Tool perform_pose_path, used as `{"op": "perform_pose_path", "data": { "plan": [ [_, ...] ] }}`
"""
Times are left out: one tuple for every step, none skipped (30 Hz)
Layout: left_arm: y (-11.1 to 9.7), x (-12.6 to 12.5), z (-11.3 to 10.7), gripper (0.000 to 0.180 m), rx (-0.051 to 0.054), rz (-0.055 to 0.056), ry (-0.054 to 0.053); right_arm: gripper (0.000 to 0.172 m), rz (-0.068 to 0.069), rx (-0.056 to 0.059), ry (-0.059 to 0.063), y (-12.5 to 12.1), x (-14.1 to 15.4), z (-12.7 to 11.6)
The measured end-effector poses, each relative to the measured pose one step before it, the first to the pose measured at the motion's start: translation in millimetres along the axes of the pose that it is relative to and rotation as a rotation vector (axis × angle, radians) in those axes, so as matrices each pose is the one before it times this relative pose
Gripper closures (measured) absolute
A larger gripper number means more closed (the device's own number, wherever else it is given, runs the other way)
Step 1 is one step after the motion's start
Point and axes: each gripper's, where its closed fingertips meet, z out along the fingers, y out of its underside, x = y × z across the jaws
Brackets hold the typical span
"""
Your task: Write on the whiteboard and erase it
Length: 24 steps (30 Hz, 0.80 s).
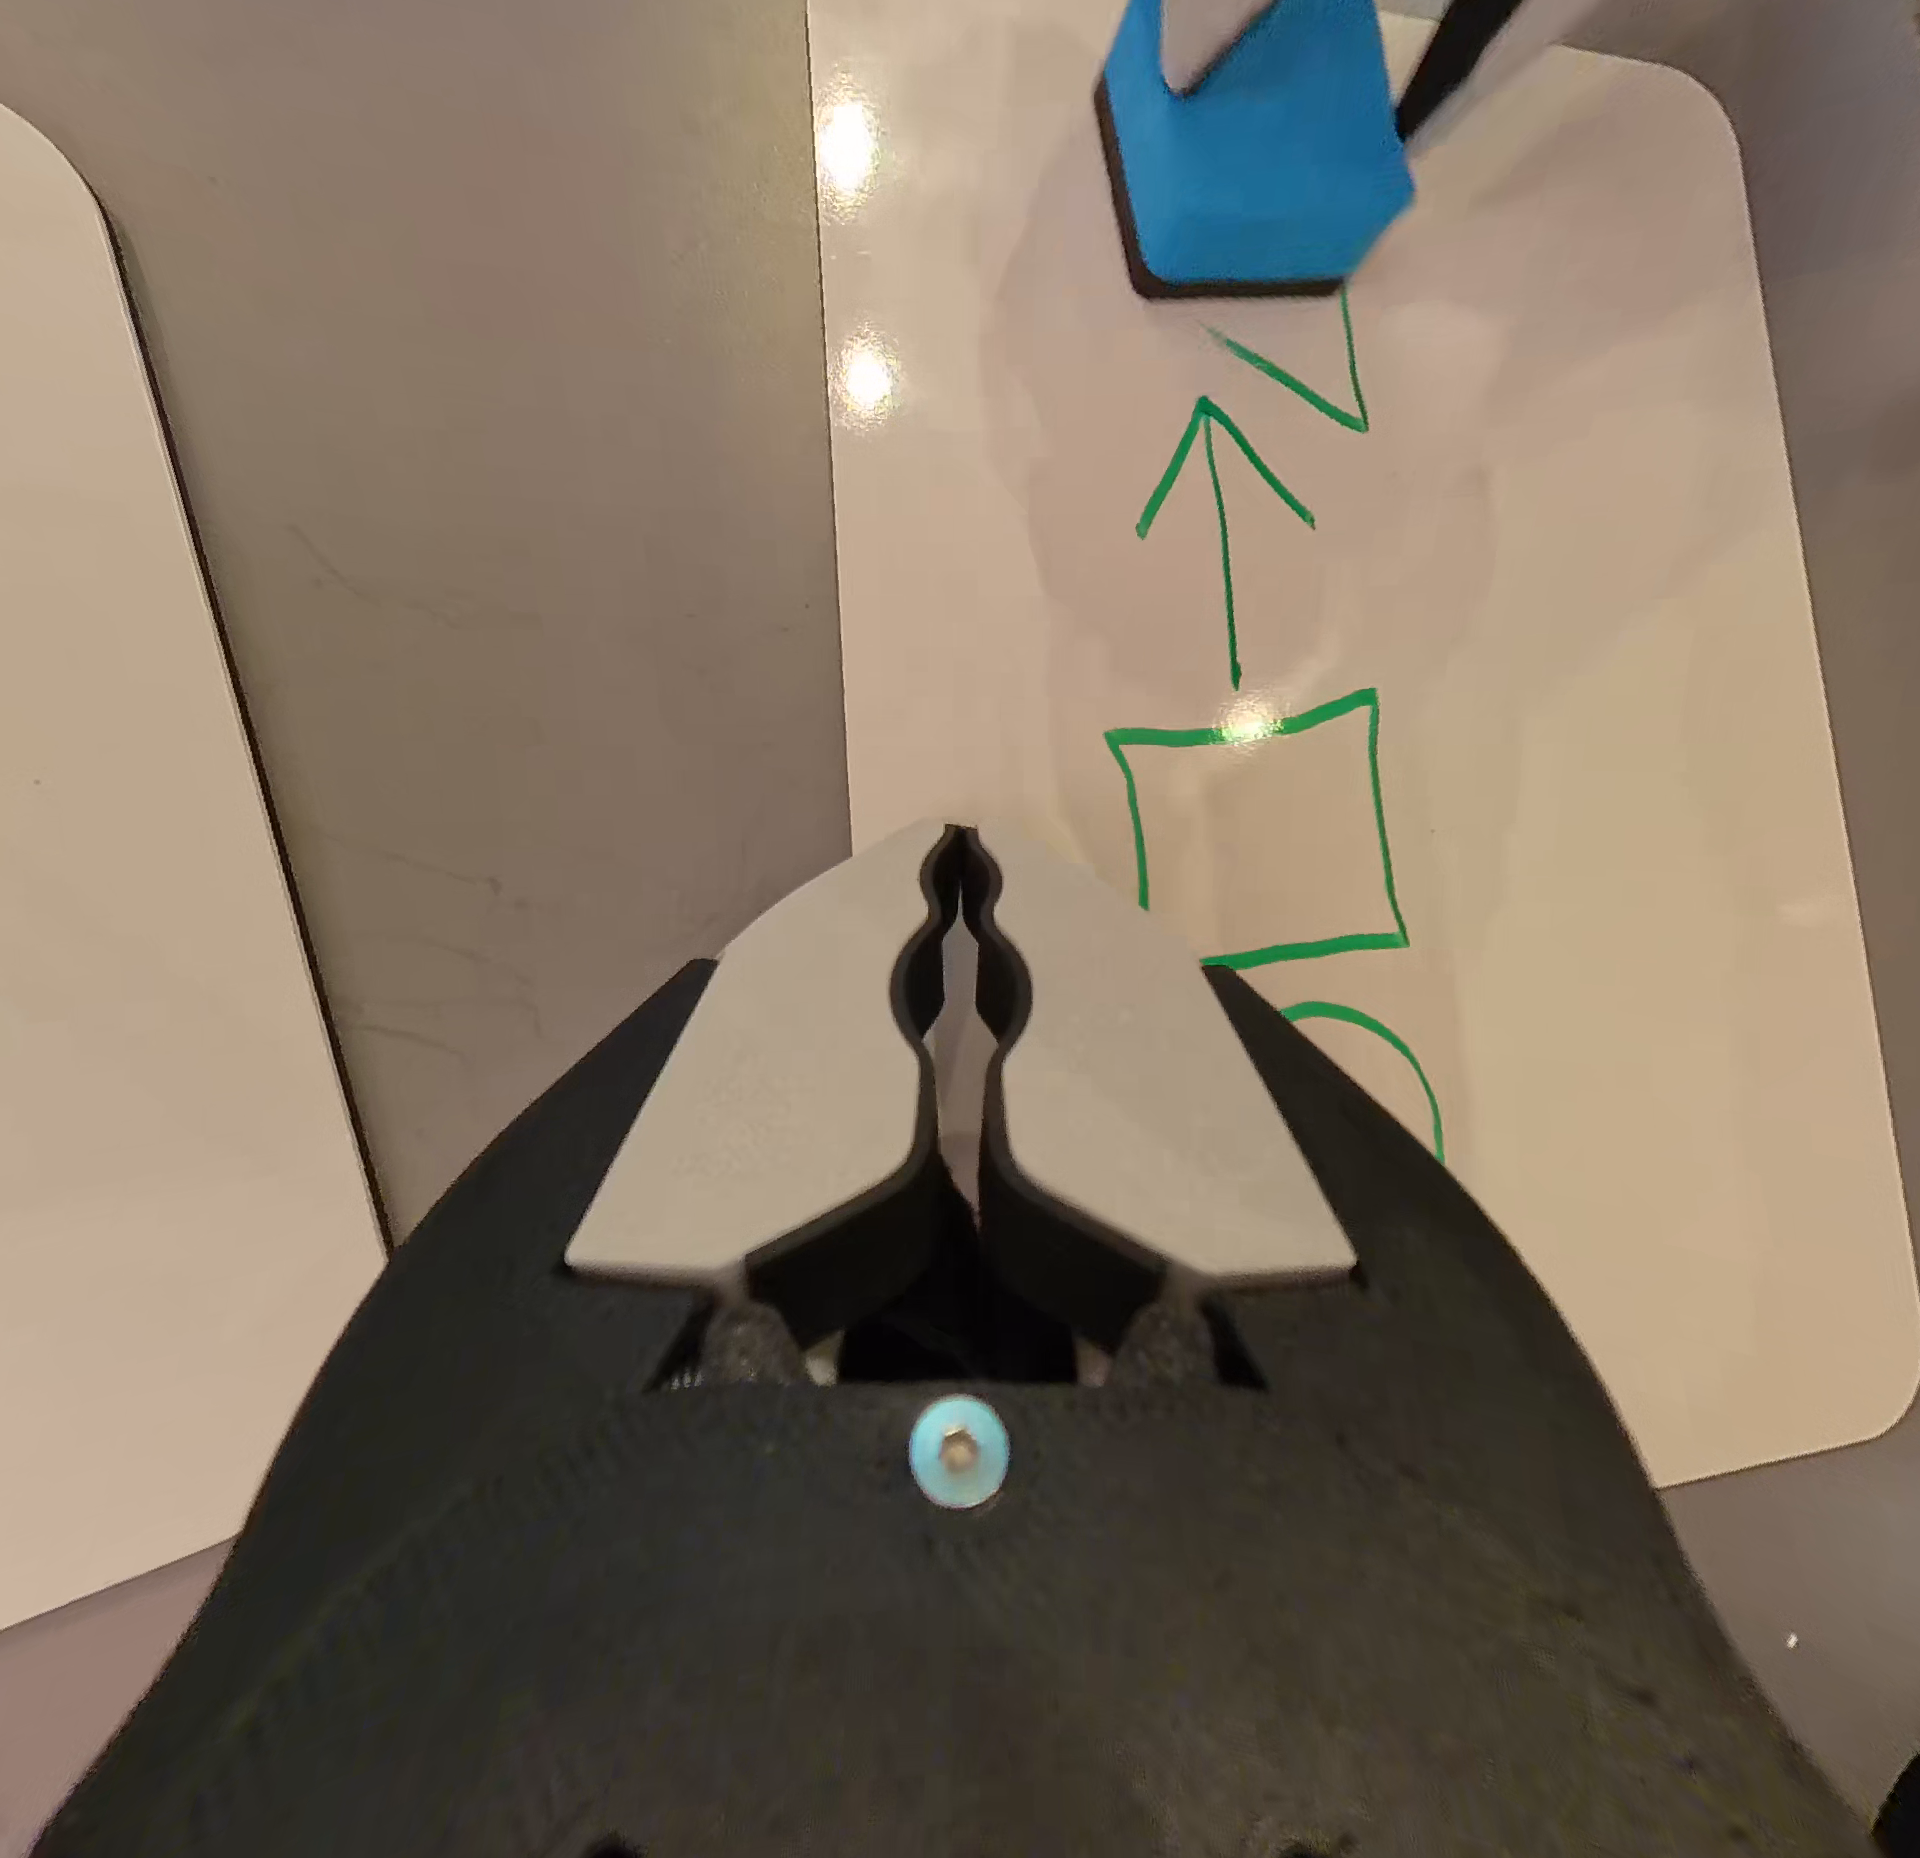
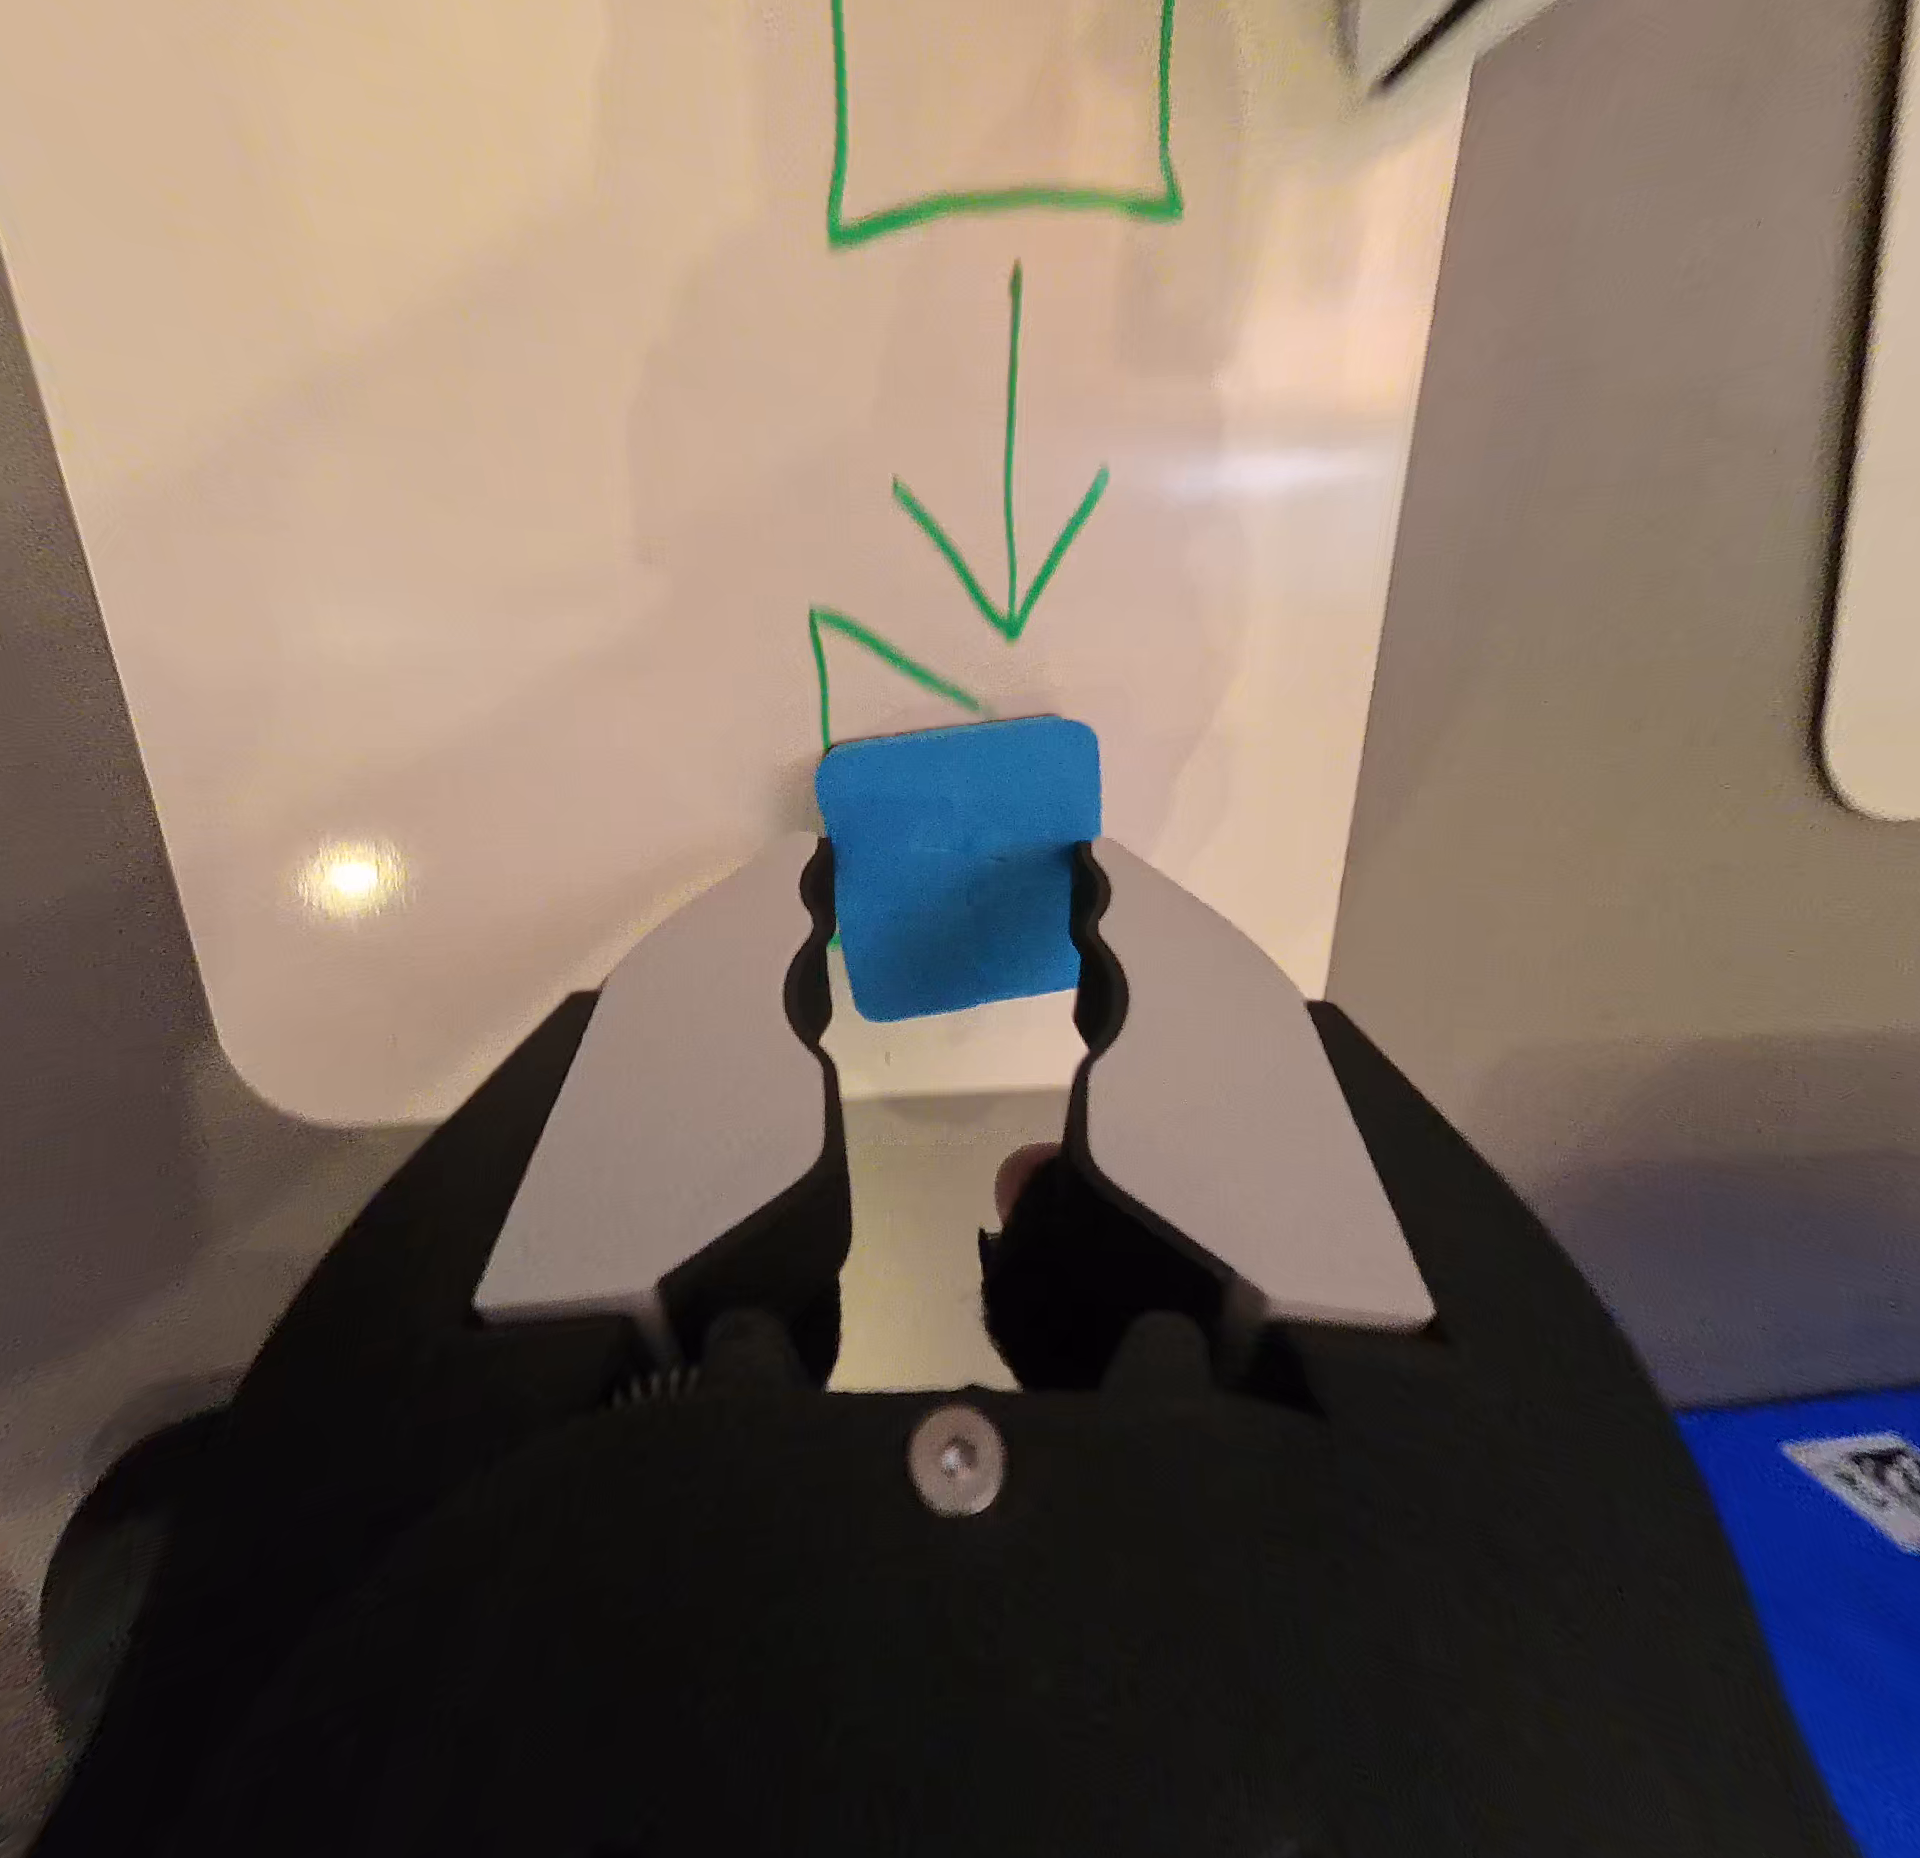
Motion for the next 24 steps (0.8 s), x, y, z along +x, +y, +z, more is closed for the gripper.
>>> {"op": "perform_pose_path", "data": {
  "plan": [
    [-0.11, -0.22, 0.06, 0.18, 0.0029, -0.0039, 0.002, 0.127, 0.0194, -0.0164, 0.0122, 7.45, 3.92, -1.48],
    [-0.42, -0.4, 0.23, 0.18, 0.0026, -0.0029, -0.0002, 0.127, 0.0326, -0.0004, 0.0242, 2.23, 8.08, 0.64],
    [-0.74, -0.43, 0.5, 0.18, 0.003, -0.003, -0.0011, 0.127, 0.0174, 0.0156, 0.0061, -5.27, 3.18, 1.97],
    [-0.64, -0.13, 0.45, 0.179, 0.0033, -0.0034, -0.0002, 0.127, -0.0172, 0.022, 0.0006, -10.47, -2.77, 2.75],
    [-0.16, 0.1, 0.21, 0.179, 0.0032, -0.0031, 0.0012, 0.127, -0.0328, 0.0216, -0.0165, -10.71, -8.84, 2.1],
    [-0.01, 0.28, 0.03, 0.179, 0.004, -0.0035, 0.003, 0.127, -0.0326, -0.0069, -0.0142, -2.47, -8.3, -0.49],
    [0.02, 0.11, 0.06, 0.179, 0.0045, -0.004, 0.003, 0.127, -0.0107, -0.0263, -0.0193, 5.42, -6.08, -2.89],
    [-0.02, -0.02, 0.02, 0.179, 0.003, -0.0029, 0.0023, 0.127, 0.0147, -0.0223, -0.004, 9.54, -0.3, -3.0],
    [-0.14, -0.11, 0.09, 0.179, 0.0008, -0.0019, 0.0017, 0.127, 0.0402, -0.0112, 0.0208, 7.61, 7.84, -0.88],
    [-0.44, -0.31, 0.24, 0.18, 0.0007, -0.0013, -0.0003, 0.127, 0.0417, 0.0025, 0.0251, 0.0, 9.36, 1.52],
    [-0.48, -0.12, 0.42, 0.18, 0.0018, -0.0011, -0.0003, 0.127, 0.0045, 0.0114, 0.0129, -7.55, 2.67, 2.49],
    [-0.15, 0.04, 0.17, 0.18, 0.0026, -0.0032, 0.0017, 0.127, -0.0362, 0.0217, -0.007, -11.39, -6.31, 2.23],
    [0.01, 0.21, -0.01, 0.179, 0.0027, -0.0044, 0.0033, 0.127, -0.04, 0.0148, -0.0226, -8.69, -10.74, 0.93],
    [0.07, 0.14, -0.03, 0.18, 0.0026, -0.0032, 0.0024, 0.127, -0.0239, -0.0129, -0.0068, 0.27, -7.04, -1.28],
    [0.12, 0.06, -0.06, 0.18, 0.0015, -0.001, 0.0007, 0.127, 0.0014, -0.0247, -0.0121, 8.07, -4.56, -3.13],
    [0.07, 0.04, -0.01, 0.18, -0.0006, 0.0007, 0.0, 0.127, 0.0214, -0.0224, 0.0013, 11.52, 1.63, -2.89],
    [-0.14, -0.13, 0.0, 0.18, -0.0022, -0.0003, 0.0007, 0.128, 0.0445, -0.0162, 0.0211, 8.4, 8.77, -0.76],
    [-0.17, -0.04, 0.16, 0.18, -0.0016, -0.0005, 0.0007, 0.128, 0.0299, -0.0008, 0.0189, -0.29, 7.84, 1.23],
    [-0.17, -0.05, 0.14, 0.18, 0.0006, 0.0008, -0.0003, 0.128, -0.0104, 0.0121, 0.017, -7.94, 2.48, 2.11],
    [-0.04, 0.04, 0.07, 0.18, 0.002, -0.0009, 0.0002, 0.129, -0.0333, 0.0249, 0.0001, -12.68, -4.91, 2.36],
    [0.13, 0.31, -0.11, 0.18, 0.0015, -0.0032, 0.0021, 0.13, -0.0335, 0.0194, -0.0118, -10.43, -8.41, 1.39],
    [0.2, 0.38, -0.04, 0.18, 0.0007, -0.0023, 0.0011, 0.131, -0.0212, -0.0108, -0.0106, -0.66, -6.56, -1.09],
    [0.06, -0.04, 0.02, 0.18, 0.0, 0.0006, -0.0017, 0.131, -0.0027, -0.0232, -0.0141, 7.29, -4.23, -2.98],
    [0.0, 0.06, 0.04, 0.18, -0.0014, 0.0015, -0.0015, 0.132, 0.0254, -0.0136, -0.0014, 10.15, 1.4, -2.27]
  ]
}}
